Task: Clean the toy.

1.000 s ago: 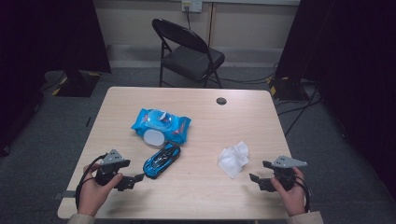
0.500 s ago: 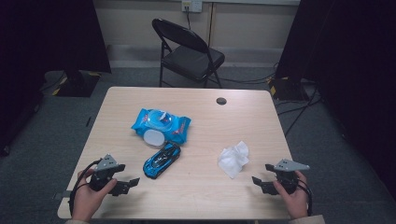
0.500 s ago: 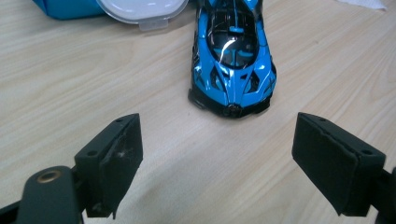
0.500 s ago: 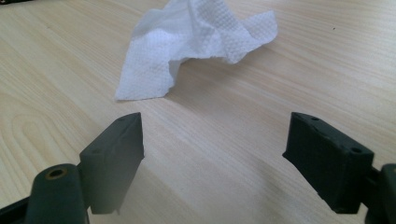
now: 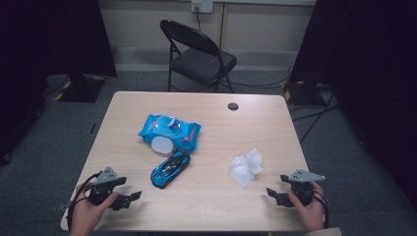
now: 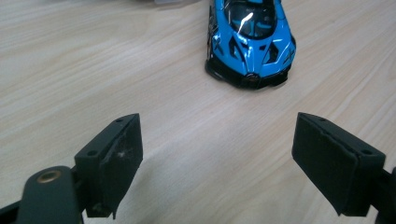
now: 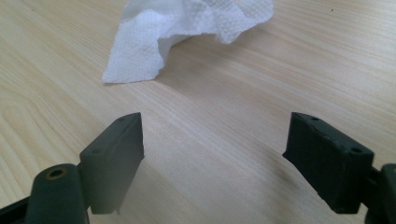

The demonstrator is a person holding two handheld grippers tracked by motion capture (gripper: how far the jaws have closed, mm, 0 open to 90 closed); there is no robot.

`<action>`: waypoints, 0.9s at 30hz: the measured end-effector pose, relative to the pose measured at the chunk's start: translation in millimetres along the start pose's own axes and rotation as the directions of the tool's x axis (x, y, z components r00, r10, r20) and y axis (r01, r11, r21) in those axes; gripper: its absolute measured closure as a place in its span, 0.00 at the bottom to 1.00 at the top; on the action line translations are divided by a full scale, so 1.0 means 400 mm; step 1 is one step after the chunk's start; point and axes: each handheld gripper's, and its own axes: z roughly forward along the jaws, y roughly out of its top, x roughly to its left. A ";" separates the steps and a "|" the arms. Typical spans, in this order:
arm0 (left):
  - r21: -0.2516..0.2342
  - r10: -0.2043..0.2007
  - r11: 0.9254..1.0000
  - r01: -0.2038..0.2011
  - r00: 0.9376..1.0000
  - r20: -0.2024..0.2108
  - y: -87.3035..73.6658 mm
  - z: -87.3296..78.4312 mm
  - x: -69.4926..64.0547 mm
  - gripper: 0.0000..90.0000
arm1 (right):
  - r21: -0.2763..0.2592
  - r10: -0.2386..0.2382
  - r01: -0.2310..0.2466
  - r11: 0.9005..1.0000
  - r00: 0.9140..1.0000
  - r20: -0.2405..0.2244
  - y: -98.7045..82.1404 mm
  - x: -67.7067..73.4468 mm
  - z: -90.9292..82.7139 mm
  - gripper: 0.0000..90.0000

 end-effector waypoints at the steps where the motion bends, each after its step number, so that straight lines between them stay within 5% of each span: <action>1: -0.004 -0.007 1.000 0.007 1.000 -0.003 -0.003 0.000 0.001 0.18 | 0.003 0.004 -0.004 1.000 1.000 -0.001 -0.001 0.000 0.000 0.21; 13: 0.031 0.013 0.999 -0.013 1.000 -0.016 -0.029 0.006 0.014 0.18 | 0.033 -0.020 0.019 0.999 1.000 0.014 -0.016 -0.002 0.009 0.22; 24: 0.042 0.128 0.991 -0.126 0.991 -0.041 -0.045 0.022 0.008 0.16 | 0.056 -0.052 0.051 0.997 0.998 0.018 -0.014 0.005 0.014 0.21; 27: 0.032 0.124 0.992 -0.123 0.991 -0.041 -0.049 0.025 0.005 0.14 | 0.057 -0.051 0.050 0.997 0.999 0.018 -0.014 0.005 0.015 0.21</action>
